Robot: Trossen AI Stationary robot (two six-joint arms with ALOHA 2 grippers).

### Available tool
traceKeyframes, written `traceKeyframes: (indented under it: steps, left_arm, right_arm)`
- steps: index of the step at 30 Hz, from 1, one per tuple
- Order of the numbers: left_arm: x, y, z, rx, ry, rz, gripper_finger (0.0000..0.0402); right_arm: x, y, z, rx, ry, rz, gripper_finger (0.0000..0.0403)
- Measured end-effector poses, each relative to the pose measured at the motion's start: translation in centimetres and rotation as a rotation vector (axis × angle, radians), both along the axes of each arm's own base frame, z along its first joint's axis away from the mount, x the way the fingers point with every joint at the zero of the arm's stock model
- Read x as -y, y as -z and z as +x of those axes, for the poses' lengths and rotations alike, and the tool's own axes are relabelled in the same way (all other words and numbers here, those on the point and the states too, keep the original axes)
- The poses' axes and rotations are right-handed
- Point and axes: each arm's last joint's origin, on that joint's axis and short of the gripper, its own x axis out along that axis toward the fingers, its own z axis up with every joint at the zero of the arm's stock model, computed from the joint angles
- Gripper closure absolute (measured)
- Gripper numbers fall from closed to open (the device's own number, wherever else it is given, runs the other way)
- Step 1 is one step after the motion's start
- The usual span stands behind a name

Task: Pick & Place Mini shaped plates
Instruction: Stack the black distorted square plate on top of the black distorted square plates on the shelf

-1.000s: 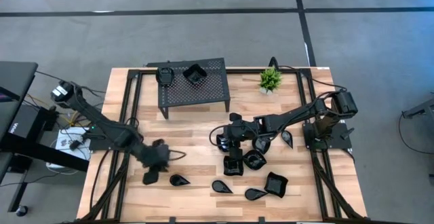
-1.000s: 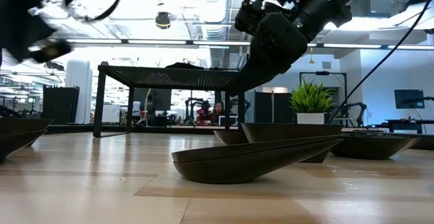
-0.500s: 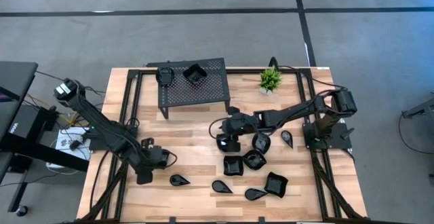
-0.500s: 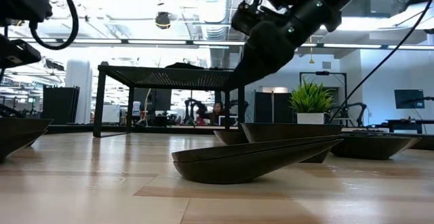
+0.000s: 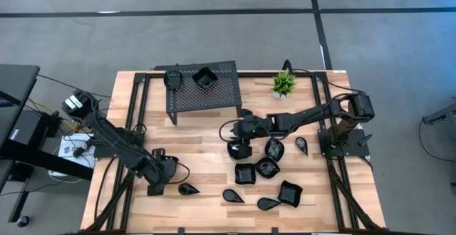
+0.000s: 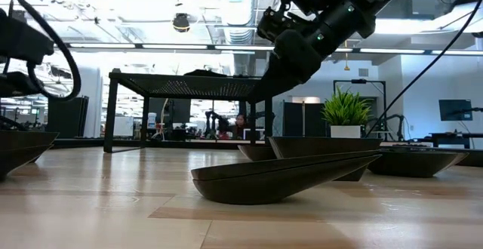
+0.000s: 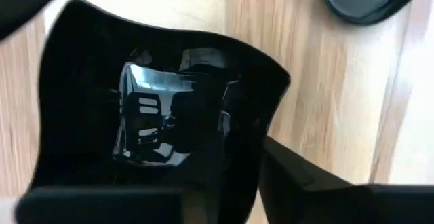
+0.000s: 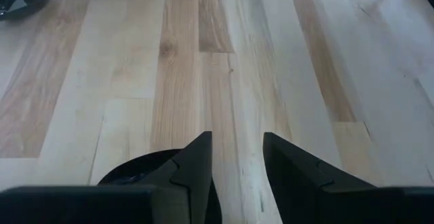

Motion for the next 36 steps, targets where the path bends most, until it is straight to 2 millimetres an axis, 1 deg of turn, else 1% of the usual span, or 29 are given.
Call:
traceKeyframes:
  steps: [2, 4, 7, 10, 13, 17, 22, 24, 26, 30, 32, 36]
  left_arm:
    - [0.1, 0.0, 0.1, 0.005, 0.035, 0.006, 0.0356]
    - [0.3, -0.5, 0.3, 0.022, 0.068, 0.003, 0.0388]
    - [0.9, -1.8, 1.0, 0.071, 0.14, -0.017, 0.0393]
    - [1.3, -3.6, 2.2, 0.143, 0.248, 0.001, 0.0396]
    - [0.9, -5.9, 3.8, 0.214, 0.356, 0.107, 0.0396]
    - [-1.0, -9.0, 5.4, 0.215, 0.54, 0.342, 0.0396]
    - [-4.8, -13.8, 6.9, 0.253, 0.687, 0.667, 0.0395]
    - [-7.1, -15.5, 7.1, 0.251, 0.732, 0.755, 0.0395]
    - [-9.8, -16.8, 7.1, 0.214, 0.77, 0.838, 0.0395]
    - [-15.8, -18.7, 6.9, 0.169, 0.772, 0.988, 0.0394]
    - [-18.7, -19.1, 6.9, 0.183, 0.761, 0.998, 0.0394]
    - [-23.7, -19.1, 7.1, 0.302, 0.755, 0.964, 0.0394]
  right_arm:
    - [-0.1, 0.0, 0.0, 0.0, -0.002, 0.001, 0.0276]
    - [-0.1, 0.0, 0.0, 0.0, -0.001, 0.001, 0.0276]
    - [-0.1, 0.0, 0.0, 0.0, -0.001, 0.002, 0.0276]
    - [-0.1, 0.0, 0.0, 0.0, 0.0, 0.002, 0.0276]
    - [-0.1, 0.0, 0.0, 0.001, 0.004, 0.007, 0.0276]
    - [-0.1, 0.0, 0.0, 0.005, 0.026, 0.037, 0.0276]
    - [-0.6, 0.0, 0.0, 0.007, 0.037, 0.069, 0.0276]
    - [-1.0, 0.0, -0.1, 0.005, 0.026, 0.07, 0.0276]
    - [-1.5, 0.0, -0.1, 0.004, 0.01, 0.07, 0.0276]
    - [-2.7, 0.0, -0.2, 0.002, -0.025, 0.07, 0.0276]
    - [-3.4, 0.0, -0.3, 0.002, -0.044, 0.07, 0.0276]
    - [-4.5, 0.0, -0.4, 0.001, -0.077, 0.07, 0.0276]
